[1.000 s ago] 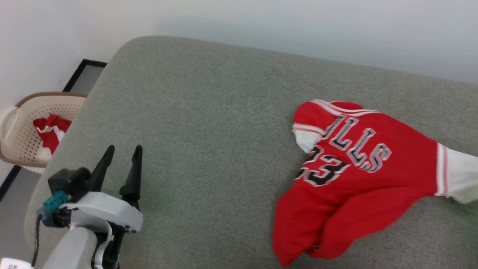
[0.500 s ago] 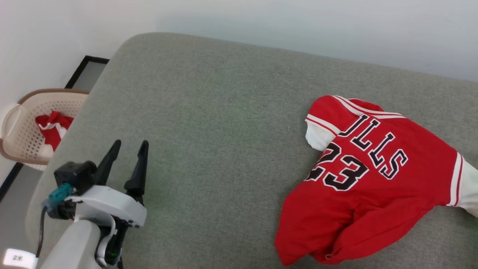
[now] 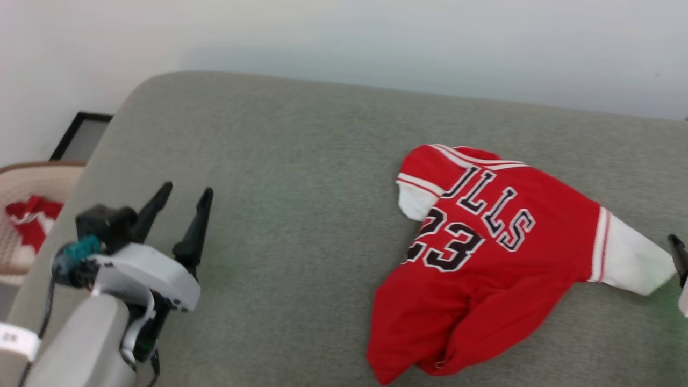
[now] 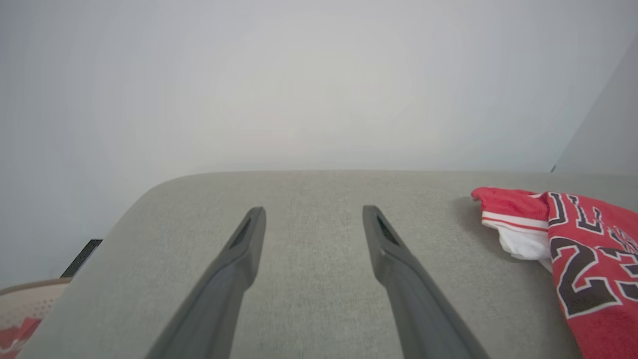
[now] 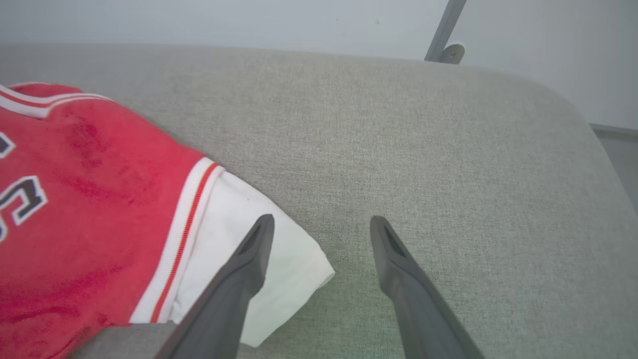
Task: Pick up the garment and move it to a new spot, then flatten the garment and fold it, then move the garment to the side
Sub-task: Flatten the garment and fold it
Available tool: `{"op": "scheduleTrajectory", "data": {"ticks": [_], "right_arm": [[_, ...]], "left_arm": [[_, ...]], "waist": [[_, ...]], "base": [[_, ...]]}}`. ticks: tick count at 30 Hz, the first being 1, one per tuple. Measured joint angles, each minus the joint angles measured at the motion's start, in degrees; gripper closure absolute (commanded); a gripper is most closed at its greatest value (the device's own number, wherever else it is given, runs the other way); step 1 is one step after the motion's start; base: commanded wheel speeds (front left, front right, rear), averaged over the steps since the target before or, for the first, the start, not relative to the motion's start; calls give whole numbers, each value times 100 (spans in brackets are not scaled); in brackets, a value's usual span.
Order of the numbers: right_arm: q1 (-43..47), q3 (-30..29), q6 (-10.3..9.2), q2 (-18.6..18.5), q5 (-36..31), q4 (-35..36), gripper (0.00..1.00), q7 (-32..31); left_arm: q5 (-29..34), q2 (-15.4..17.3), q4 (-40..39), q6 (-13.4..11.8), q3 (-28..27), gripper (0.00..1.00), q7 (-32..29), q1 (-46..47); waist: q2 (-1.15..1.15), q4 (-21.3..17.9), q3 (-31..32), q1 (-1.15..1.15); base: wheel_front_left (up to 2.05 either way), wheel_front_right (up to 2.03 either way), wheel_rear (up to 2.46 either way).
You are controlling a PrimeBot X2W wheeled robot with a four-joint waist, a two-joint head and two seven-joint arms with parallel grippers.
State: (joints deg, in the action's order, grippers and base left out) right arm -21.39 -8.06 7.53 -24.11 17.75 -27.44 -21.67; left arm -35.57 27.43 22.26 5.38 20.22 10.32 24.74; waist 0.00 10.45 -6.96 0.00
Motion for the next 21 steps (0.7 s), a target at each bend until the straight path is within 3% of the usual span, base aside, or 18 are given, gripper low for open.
{"op": "scheduleTrajectory", "data": {"ticks": [13, 21], "right_arm": [[878, -138, 0, 1169, -654, 1767, 0, 2061], [1003, 193, 0, 1634, -845, 2071, 0, 2697]], "left_arm": [[-449, 342, -167, 177, 577, 0, -1303, 779], [-1011, 428, -170, 201, 1245, 0, -2225, 1433]], "waist": [[0, -931, 216, 0], [0, -1605, 203, 0]], "base": [[0, 0, 0], [0, 0, 0]]}}
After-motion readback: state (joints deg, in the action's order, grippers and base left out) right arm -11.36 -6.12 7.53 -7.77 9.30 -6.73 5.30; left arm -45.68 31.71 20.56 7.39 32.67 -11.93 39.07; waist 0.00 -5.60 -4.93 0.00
